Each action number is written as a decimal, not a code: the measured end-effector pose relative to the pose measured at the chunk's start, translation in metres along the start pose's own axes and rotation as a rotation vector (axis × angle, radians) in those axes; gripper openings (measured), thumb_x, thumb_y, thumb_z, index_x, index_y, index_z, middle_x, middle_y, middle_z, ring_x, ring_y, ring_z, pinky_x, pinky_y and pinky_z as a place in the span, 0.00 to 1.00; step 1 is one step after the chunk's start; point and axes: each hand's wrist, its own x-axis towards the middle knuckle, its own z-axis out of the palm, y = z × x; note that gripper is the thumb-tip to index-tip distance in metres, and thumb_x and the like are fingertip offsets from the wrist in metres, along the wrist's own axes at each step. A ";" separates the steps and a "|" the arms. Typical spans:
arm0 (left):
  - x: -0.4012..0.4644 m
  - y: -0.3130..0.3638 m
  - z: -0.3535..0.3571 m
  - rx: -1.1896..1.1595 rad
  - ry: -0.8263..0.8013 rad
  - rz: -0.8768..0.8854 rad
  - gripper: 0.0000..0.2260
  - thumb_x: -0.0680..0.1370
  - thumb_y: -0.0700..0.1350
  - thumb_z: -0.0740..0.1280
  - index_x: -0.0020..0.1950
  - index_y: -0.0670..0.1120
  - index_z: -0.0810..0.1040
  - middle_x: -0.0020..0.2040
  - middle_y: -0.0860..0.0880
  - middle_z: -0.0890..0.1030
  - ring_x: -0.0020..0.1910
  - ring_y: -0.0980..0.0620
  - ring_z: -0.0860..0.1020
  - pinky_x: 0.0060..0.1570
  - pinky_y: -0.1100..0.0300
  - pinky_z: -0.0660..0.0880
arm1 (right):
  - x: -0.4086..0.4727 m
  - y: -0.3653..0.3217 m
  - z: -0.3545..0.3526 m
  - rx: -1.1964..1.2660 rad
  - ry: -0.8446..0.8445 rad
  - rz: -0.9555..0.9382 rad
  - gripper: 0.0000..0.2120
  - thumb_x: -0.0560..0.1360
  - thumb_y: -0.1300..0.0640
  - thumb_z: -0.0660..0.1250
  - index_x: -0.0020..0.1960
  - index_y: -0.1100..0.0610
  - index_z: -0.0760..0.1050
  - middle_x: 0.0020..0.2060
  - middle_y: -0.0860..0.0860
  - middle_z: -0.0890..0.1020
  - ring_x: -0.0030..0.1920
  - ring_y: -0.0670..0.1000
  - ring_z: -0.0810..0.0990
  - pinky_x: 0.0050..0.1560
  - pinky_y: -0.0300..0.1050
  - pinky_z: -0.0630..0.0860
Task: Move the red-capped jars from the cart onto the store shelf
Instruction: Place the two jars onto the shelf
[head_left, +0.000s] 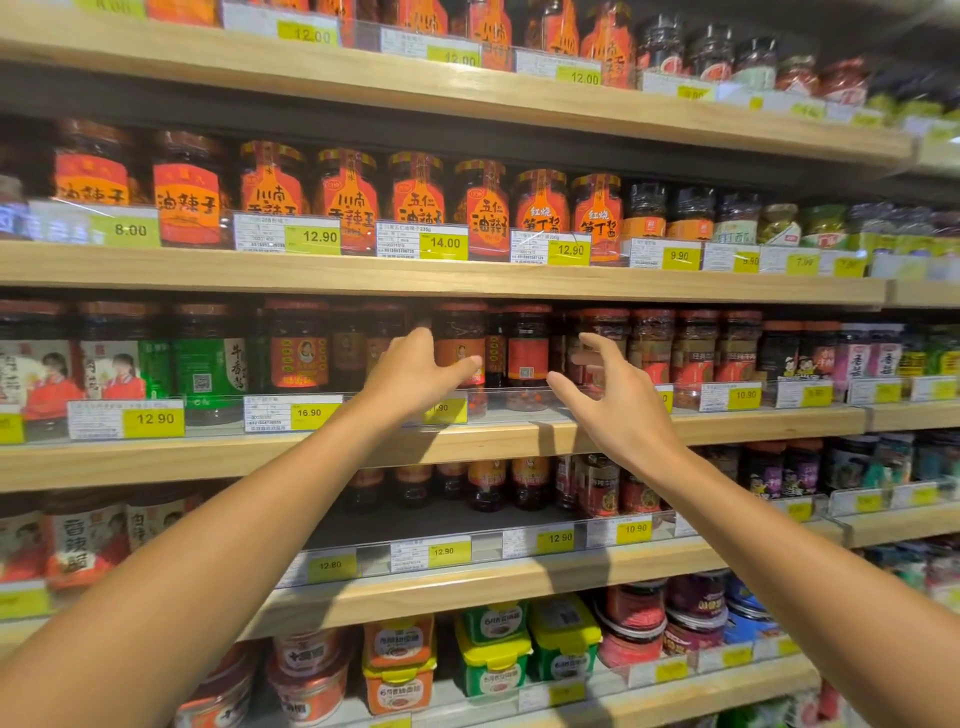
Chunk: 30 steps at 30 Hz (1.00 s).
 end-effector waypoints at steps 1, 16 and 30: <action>-0.007 -0.002 0.000 0.016 0.038 0.029 0.28 0.76 0.63 0.67 0.63 0.41 0.71 0.60 0.43 0.78 0.55 0.44 0.78 0.49 0.49 0.75 | -0.003 0.002 -0.002 0.009 -0.002 -0.001 0.34 0.76 0.35 0.64 0.77 0.48 0.61 0.69 0.49 0.75 0.68 0.51 0.74 0.62 0.53 0.75; -0.105 0.015 0.077 0.113 -0.023 0.725 0.24 0.78 0.58 0.63 0.71 0.50 0.71 0.69 0.52 0.74 0.68 0.50 0.72 0.66 0.52 0.71 | -0.090 0.069 -0.049 -0.203 -0.074 -0.026 0.28 0.78 0.39 0.64 0.75 0.49 0.66 0.69 0.45 0.74 0.71 0.47 0.69 0.68 0.50 0.71; -0.162 0.099 0.209 0.093 -0.349 0.994 0.33 0.79 0.69 0.51 0.71 0.48 0.74 0.71 0.46 0.74 0.72 0.45 0.70 0.74 0.46 0.62 | -0.220 0.158 -0.155 -0.555 -0.256 0.216 0.31 0.79 0.33 0.56 0.78 0.48 0.63 0.76 0.47 0.64 0.76 0.51 0.58 0.76 0.51 0.58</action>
